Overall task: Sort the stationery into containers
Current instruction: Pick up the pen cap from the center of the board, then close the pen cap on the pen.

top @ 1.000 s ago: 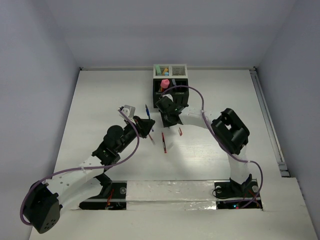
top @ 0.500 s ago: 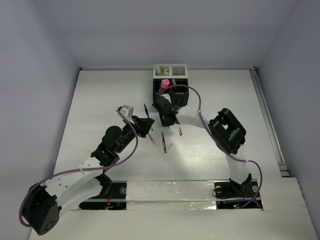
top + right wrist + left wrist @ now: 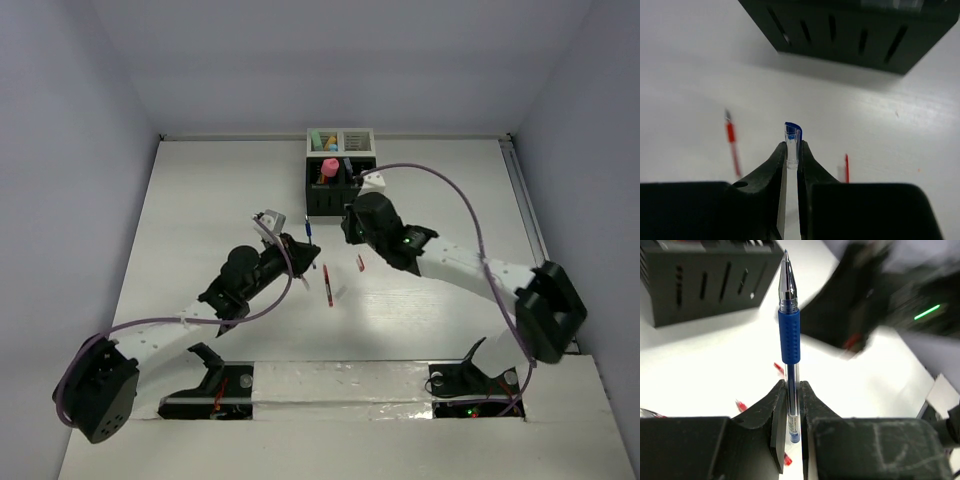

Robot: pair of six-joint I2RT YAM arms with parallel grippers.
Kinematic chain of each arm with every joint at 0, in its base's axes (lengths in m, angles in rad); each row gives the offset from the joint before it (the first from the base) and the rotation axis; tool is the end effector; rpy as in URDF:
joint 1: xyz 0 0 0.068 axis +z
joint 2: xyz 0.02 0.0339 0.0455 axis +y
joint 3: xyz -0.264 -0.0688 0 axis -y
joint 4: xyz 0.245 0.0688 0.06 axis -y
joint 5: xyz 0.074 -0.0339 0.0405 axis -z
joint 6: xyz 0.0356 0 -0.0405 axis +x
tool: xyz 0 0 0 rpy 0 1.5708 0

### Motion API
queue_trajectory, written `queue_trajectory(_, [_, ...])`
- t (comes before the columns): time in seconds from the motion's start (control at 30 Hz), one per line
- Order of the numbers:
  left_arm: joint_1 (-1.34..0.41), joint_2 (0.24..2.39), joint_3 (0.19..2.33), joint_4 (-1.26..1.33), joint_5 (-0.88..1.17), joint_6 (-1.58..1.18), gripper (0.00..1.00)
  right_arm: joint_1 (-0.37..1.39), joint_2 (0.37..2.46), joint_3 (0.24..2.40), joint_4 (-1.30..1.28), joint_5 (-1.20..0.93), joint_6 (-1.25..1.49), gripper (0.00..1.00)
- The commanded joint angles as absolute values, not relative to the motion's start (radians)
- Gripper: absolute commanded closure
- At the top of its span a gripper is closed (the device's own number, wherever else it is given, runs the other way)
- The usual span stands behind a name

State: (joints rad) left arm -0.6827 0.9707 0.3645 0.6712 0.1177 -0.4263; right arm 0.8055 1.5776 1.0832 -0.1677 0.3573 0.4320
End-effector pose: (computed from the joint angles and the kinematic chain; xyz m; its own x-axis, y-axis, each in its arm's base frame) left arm 0.1646 -0.1392 0.2482 -0.2508 -0.3253 -0.9117 0.6741 0.6173 -0.4057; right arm 0.2519 0.2442 0.2481 -0.5896 -0.0476 -0.8063 -0.2617 0.9557 0.1350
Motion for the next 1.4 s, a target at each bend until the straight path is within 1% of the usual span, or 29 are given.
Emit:
queue_trajectory(0.0, [-0.68,1.024,0.353,0.801,0.211,-0.446,1.0,0.807,1.422,1.022,0.153,0.354,0.445,1.0])
queue_trajectory(0.07, [-0.68,1.049,0.356,0.831,0.232,-0.449,1.0,0.807,1.385,1.008,0.204,0.312,0.457,1.0])
queue_trajectory(0.2, [-0.689,1.112,0.367,0.857,0.268,-0.456,1.0,0.807,1.353,0.936,0.417,0.241,0.491,1.0])
queue_trajectory(0.33, [-0.689,1.137,0.373,0.879,0.296,-0.457,1.0,0.807,1.37,0.913,0.538,0.187,0.512,1.0])
queue_trajectory(0.47, [-0.698,1.141,0.377,0.87,0.298,-0.453,1.0,0.807,1.394,0.923,0.565,0.132,0.529,1.0])
queue_trajectory(0.87, [-0.698,1.108,0.382,0.83,0.267,-0.446,1.0,0.825,1.405,0.865,0.626,0.077,0.519,1.0])
queue_trajectory(1.37, [-0.698,1.098,0.379,0.831,0.258,-0.457,1.0,0.856,1.393,0.816,0.666,0.098,0.489,1.0])
